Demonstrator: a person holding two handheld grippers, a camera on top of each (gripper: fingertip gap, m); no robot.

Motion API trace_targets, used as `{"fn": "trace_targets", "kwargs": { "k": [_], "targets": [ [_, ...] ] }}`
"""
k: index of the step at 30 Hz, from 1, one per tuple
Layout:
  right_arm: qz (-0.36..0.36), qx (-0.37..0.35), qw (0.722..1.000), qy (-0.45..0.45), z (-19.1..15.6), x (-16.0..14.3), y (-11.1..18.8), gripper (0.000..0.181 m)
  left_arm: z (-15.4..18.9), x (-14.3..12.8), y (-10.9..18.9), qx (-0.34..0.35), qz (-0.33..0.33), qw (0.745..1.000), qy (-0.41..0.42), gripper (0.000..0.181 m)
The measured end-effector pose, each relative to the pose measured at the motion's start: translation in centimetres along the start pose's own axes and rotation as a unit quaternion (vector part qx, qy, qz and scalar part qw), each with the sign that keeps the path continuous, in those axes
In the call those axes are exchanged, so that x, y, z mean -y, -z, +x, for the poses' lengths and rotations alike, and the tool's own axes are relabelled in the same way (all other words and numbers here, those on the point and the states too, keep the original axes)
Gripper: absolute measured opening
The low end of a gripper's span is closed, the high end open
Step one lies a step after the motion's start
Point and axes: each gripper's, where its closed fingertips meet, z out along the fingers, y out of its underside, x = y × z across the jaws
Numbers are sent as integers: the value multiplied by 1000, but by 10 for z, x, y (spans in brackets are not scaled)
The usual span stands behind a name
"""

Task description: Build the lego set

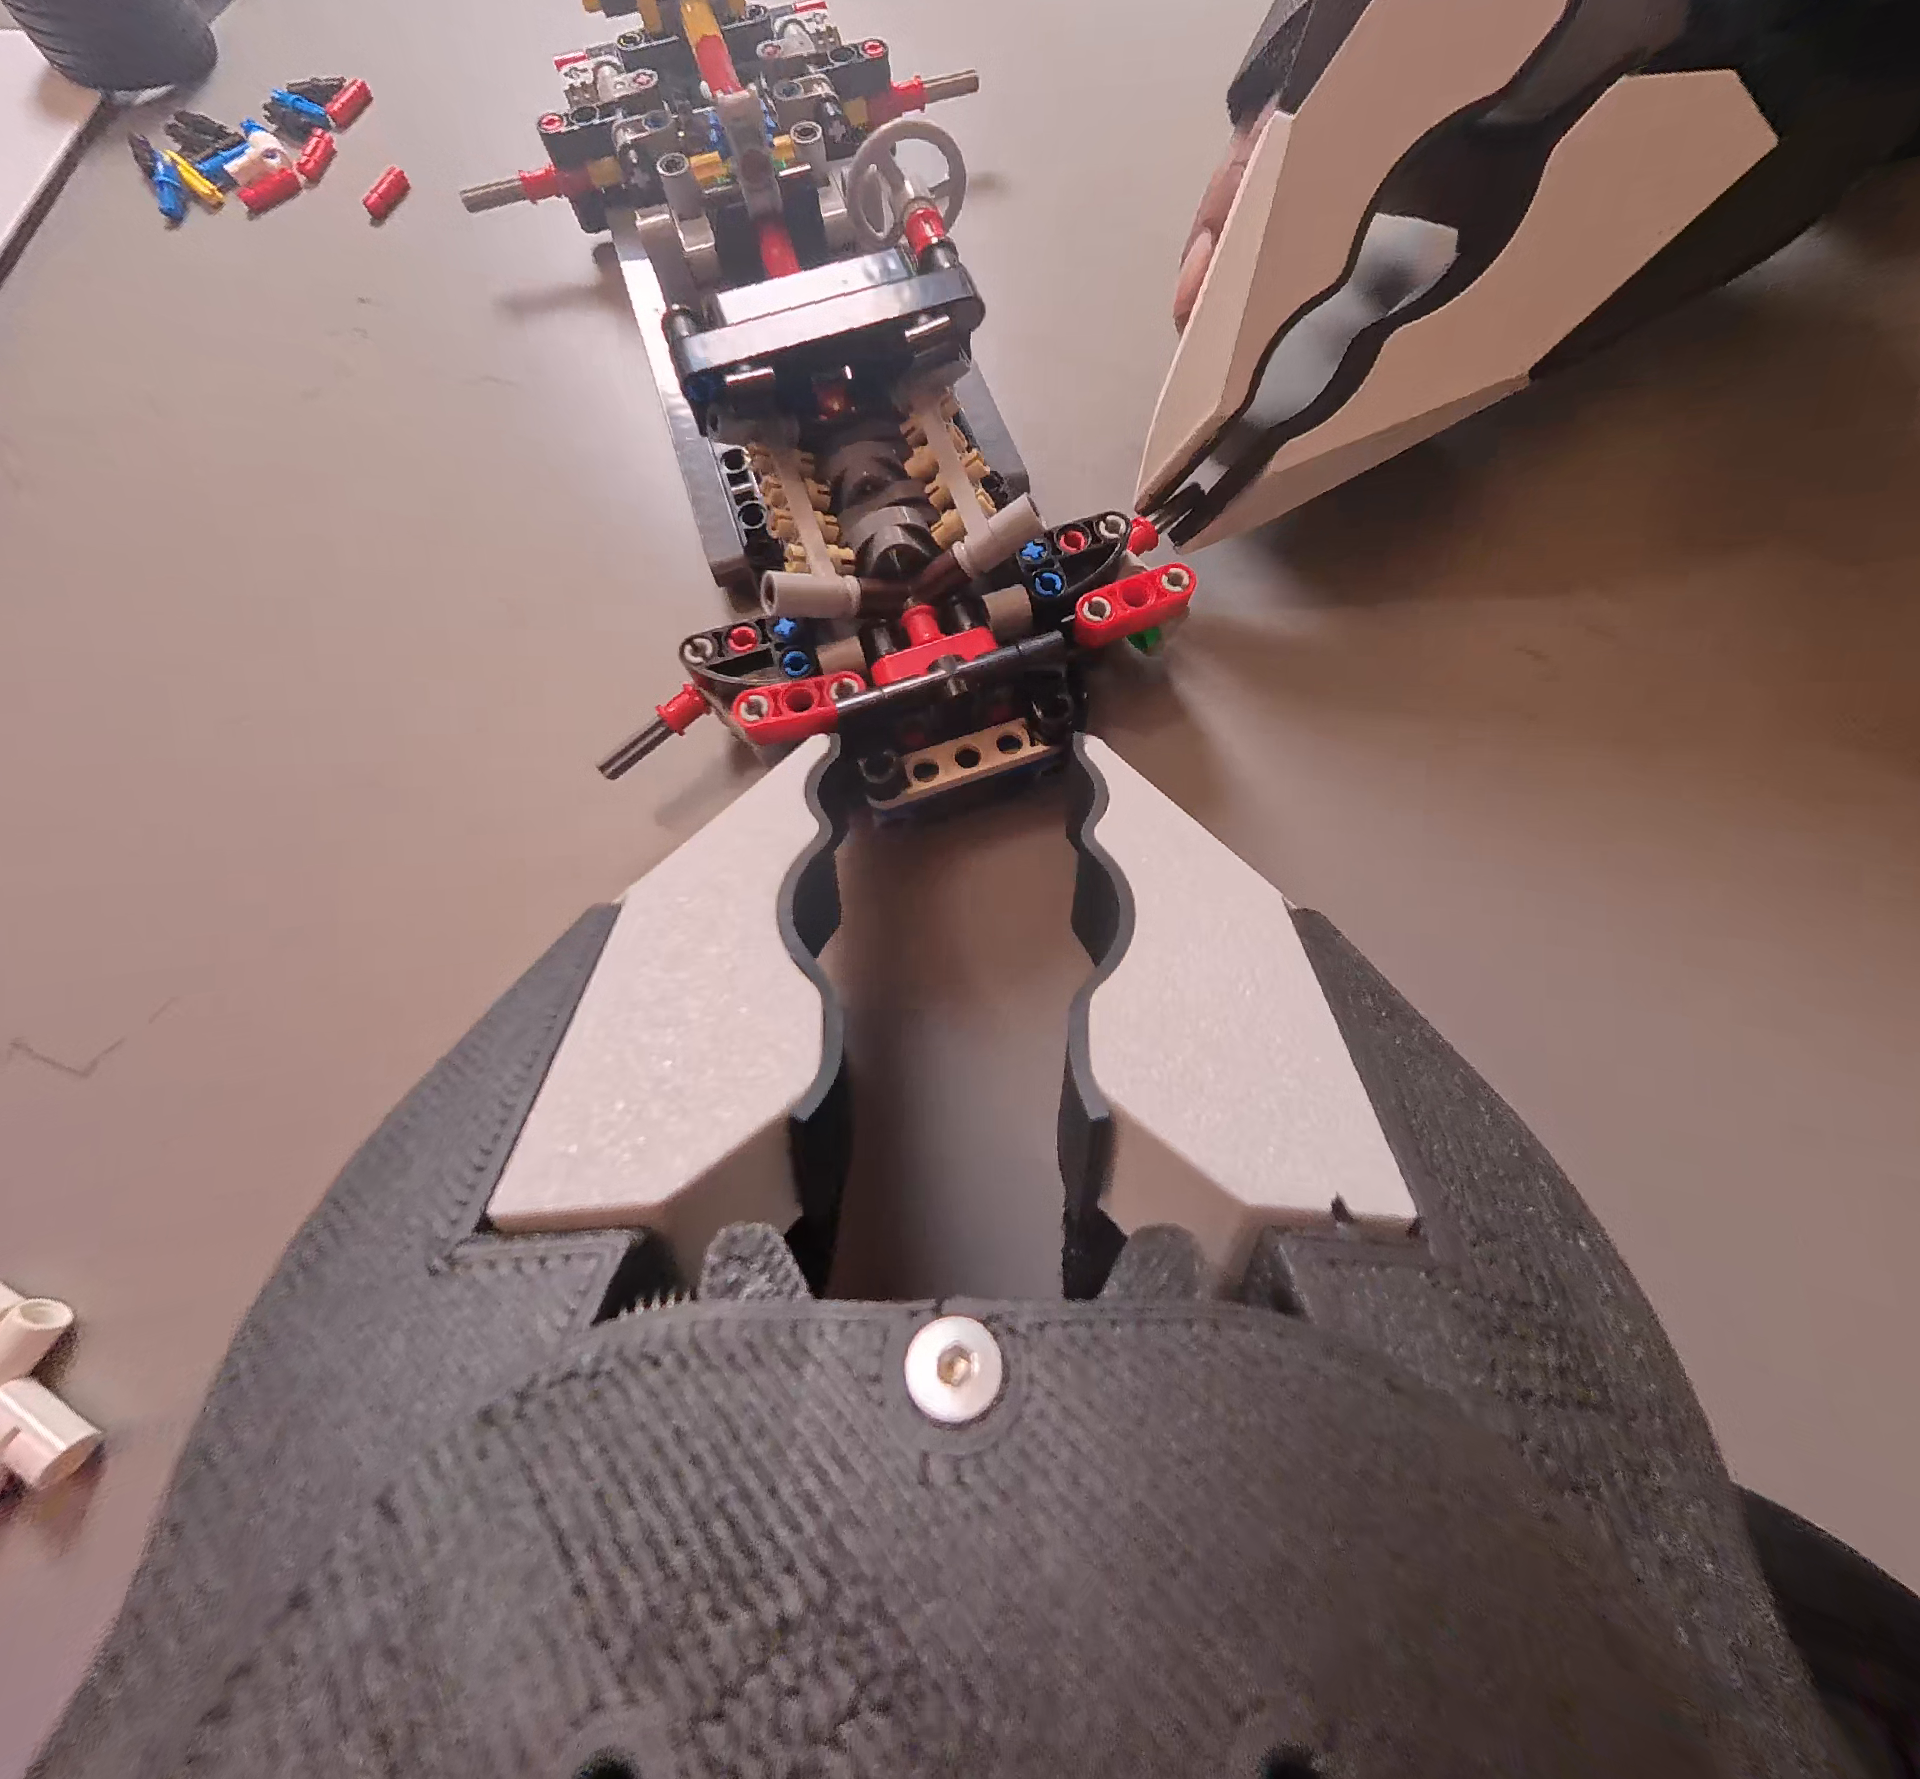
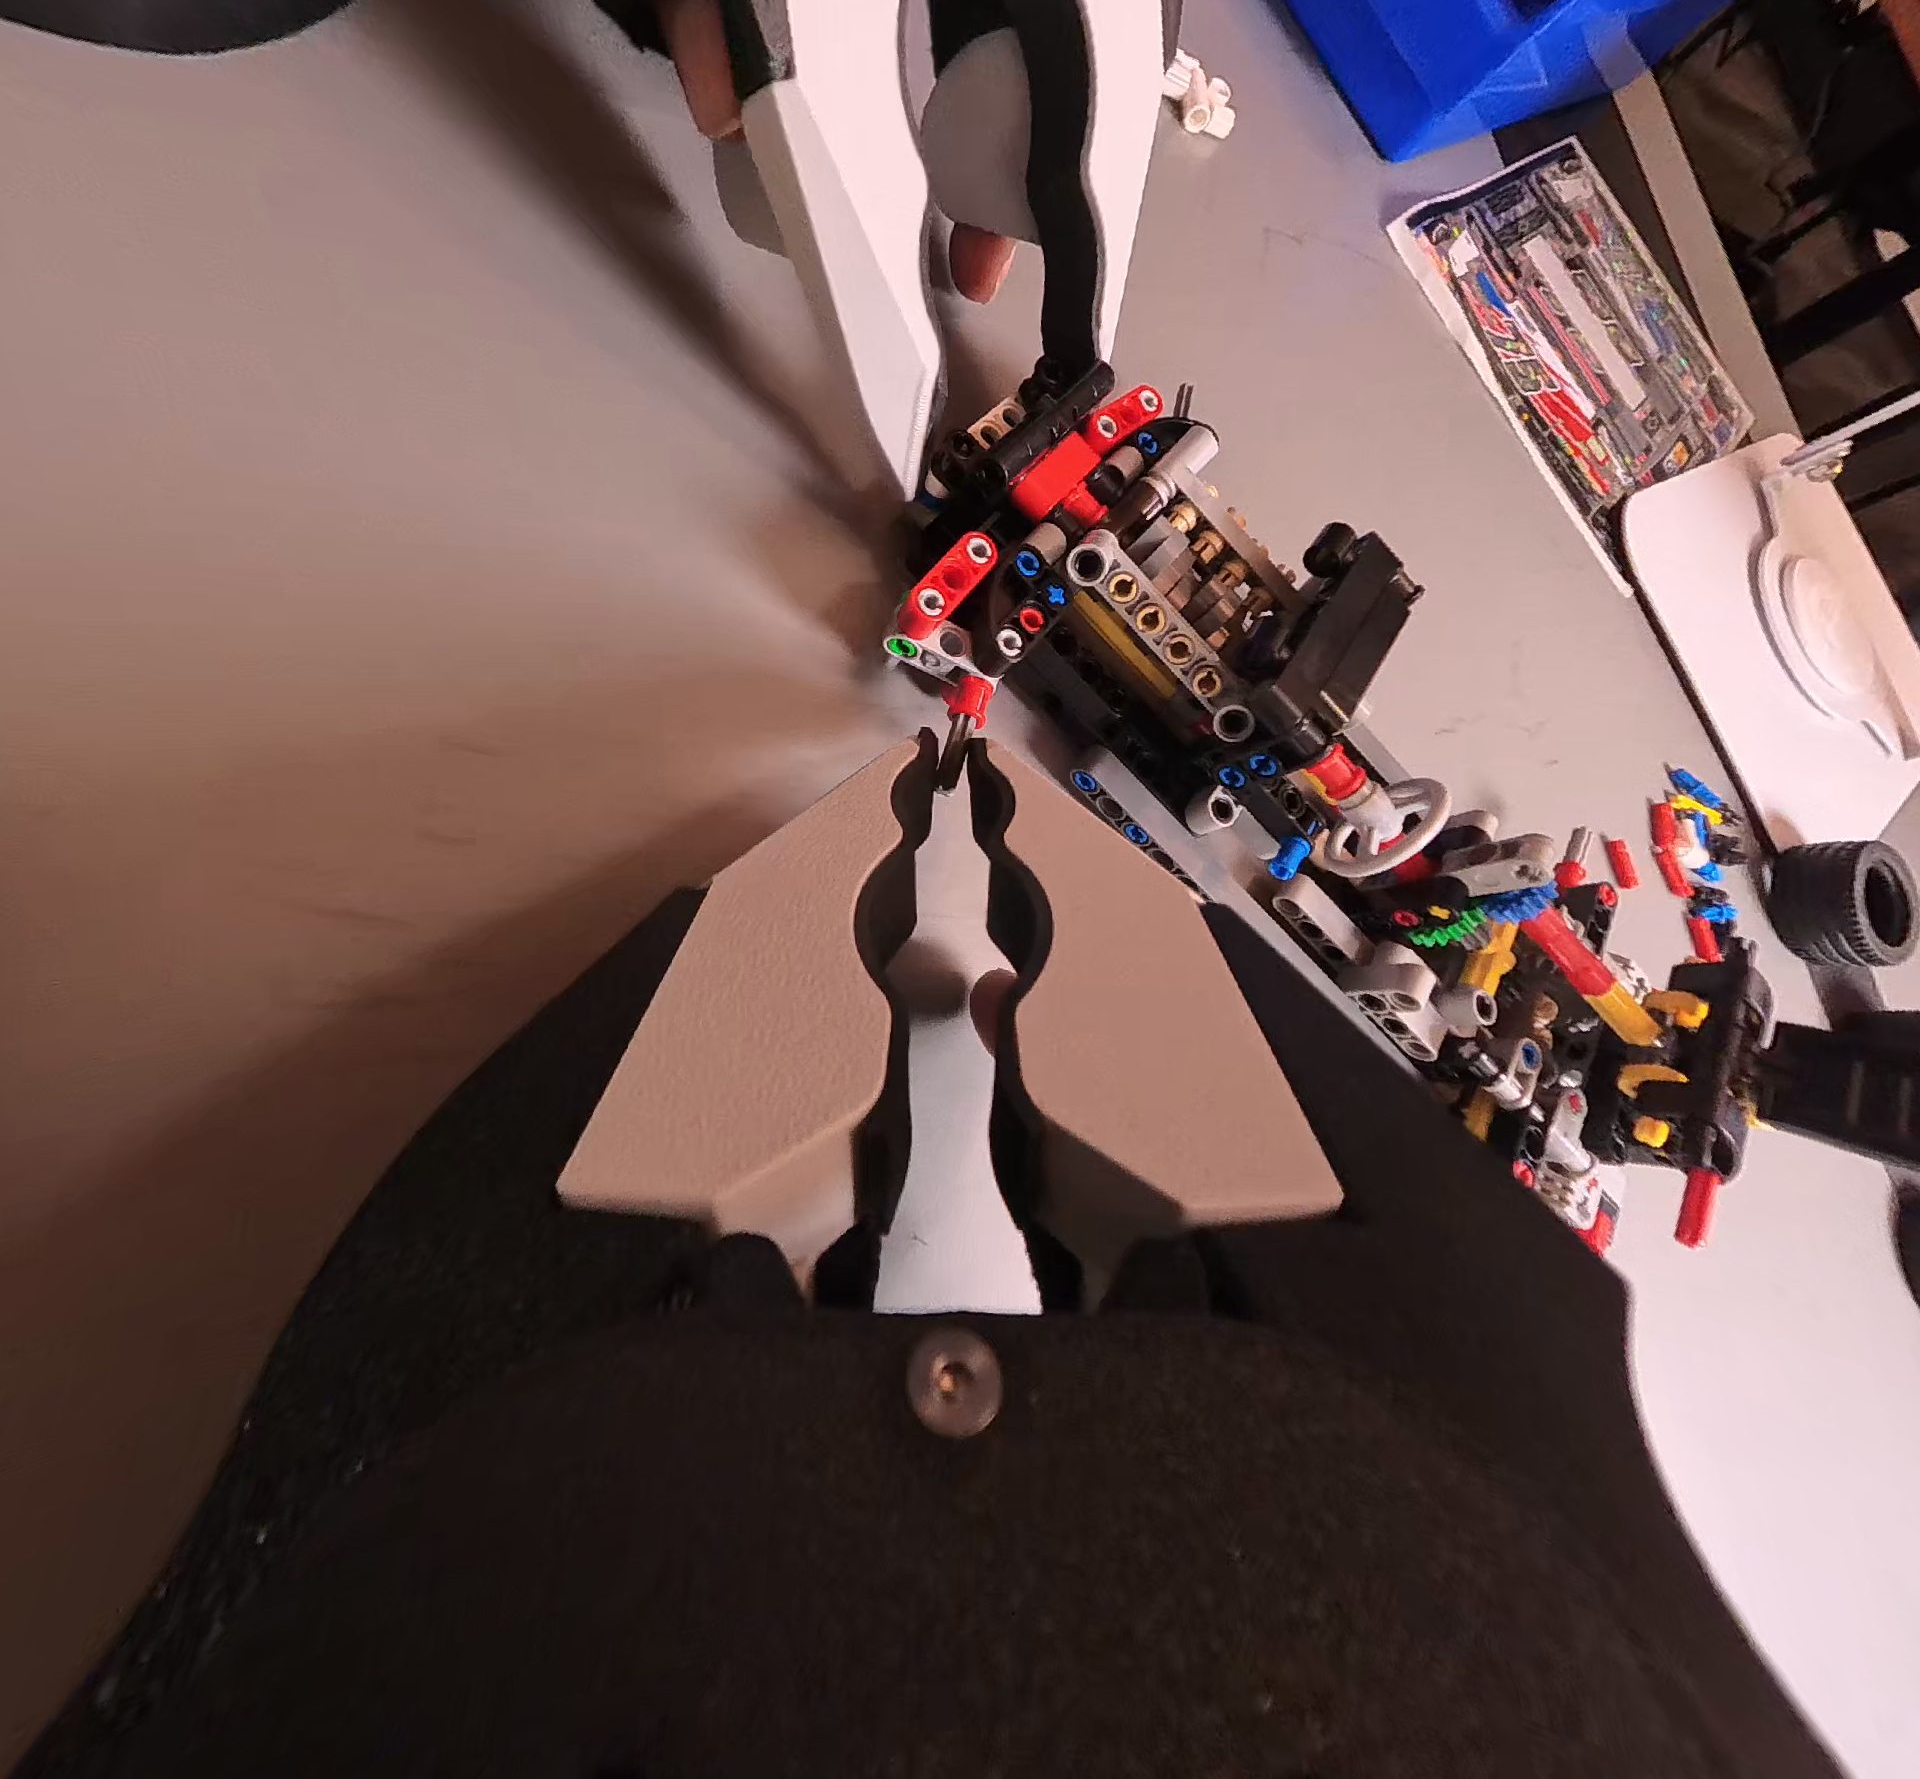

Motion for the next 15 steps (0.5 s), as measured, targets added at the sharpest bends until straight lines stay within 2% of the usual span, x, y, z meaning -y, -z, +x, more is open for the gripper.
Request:
{"fn": "trace_targets", "kwargs": {
  "k": [4,15],
  "targets": [
    [-13,-6,1000,0,-1,0,1,5,0,1,-2,8,-2,1000,-3,40],
    [-29,5,997,-69,-12,7,1,9,-1,4,-6,28,-2,999,19,40]
  ]
}}
